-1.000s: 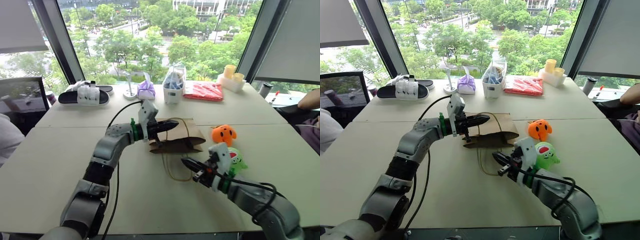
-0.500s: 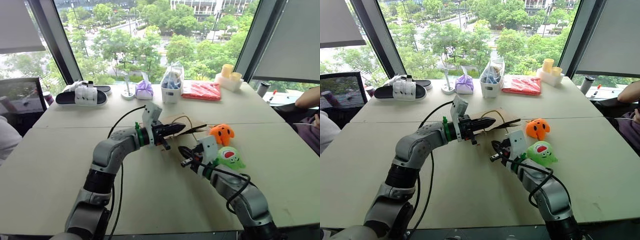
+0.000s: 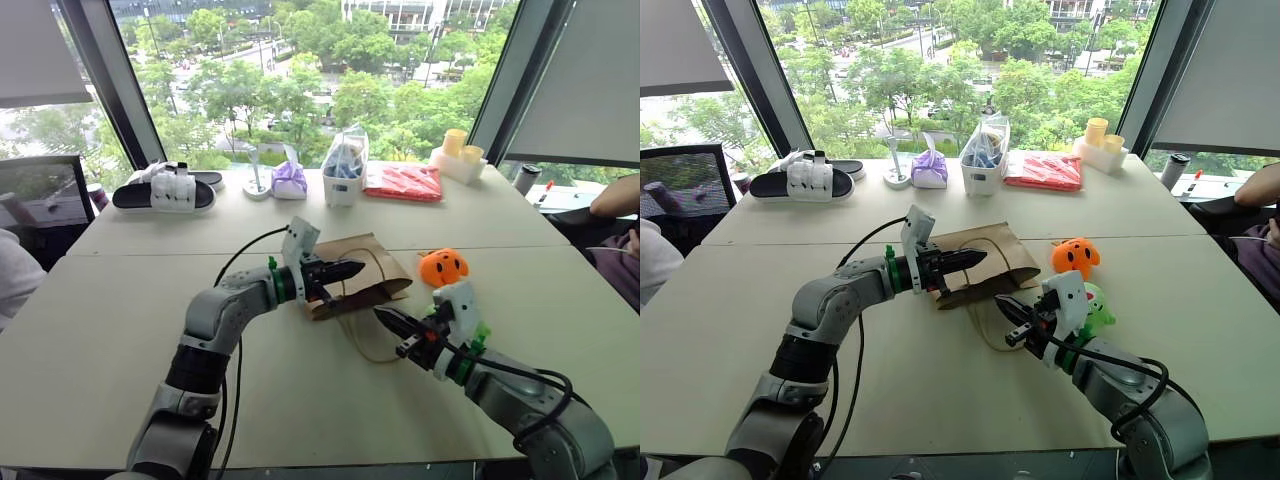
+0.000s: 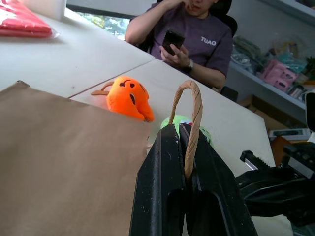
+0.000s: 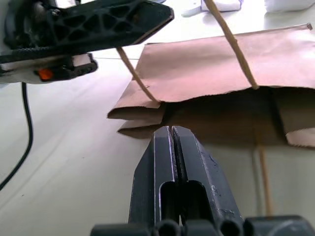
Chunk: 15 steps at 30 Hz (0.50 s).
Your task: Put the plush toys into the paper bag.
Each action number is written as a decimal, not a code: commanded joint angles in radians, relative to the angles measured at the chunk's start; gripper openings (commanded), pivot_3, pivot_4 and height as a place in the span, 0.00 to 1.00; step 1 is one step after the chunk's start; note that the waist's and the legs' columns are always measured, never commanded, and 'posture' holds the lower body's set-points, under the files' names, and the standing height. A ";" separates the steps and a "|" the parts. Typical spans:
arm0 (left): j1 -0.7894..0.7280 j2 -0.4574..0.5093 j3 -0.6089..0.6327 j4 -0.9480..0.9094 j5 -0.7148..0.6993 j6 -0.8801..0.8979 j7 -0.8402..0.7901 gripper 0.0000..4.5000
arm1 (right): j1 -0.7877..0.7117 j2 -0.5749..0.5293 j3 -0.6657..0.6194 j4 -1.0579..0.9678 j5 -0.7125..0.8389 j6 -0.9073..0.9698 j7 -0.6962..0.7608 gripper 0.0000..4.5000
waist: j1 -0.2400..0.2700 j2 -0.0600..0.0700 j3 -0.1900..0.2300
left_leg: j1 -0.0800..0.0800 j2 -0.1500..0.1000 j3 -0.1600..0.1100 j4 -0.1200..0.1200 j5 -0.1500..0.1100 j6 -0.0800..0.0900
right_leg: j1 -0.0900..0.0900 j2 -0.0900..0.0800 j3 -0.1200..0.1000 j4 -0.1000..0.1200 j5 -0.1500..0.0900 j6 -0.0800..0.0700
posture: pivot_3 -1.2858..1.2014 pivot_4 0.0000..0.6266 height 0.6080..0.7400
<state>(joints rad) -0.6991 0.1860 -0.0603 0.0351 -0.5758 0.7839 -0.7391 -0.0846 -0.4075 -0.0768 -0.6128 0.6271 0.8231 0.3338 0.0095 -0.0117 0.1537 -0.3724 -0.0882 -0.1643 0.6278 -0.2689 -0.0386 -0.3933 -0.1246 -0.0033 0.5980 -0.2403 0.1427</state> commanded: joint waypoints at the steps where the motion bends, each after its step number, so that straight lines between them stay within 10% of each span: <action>1: -0.028 -0.019 0.033 -0.039 -0.050 0.025 0.009 0.01 | -0.061 0.025 0.046 0.076 -0.066 -0.051 -0.017 0.00 | 0.000 0.000 0.000 | 0.000 0.000 0.000 0.000 0.000 0.000 | 0.000 0.000 0.000 0.000 0.000 0.000 | 0.52 0.24 1.00; 15: -0.026 0.004 0.102 -0.138 -0.186 0.118 0.033 0.01 | -0.331 0.164 0.215 0.642 -0.336 -0.252 0.001 0.00 | -0.022 0.000 0.000 | 0.000 0.000 0.001 -0.001 0.005 -0.008 | -0.001 0.000 0.000 0.001 0.000 -0.001 | 0.52 0.24 1.00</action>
<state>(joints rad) -0.7152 0.1812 0.0330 -0.0616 -0.7441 0.9145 -0.6960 -0.4006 -0.2506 0.1305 0.0226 0.3146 0.5977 0.3215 -0.0125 -0.0113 0.1534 -0.3726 -0.0882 -0.1640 0.6263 -0.2639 -0.0472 -0.3945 -0.1244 -0.0031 0.5992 -0.2399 0.1420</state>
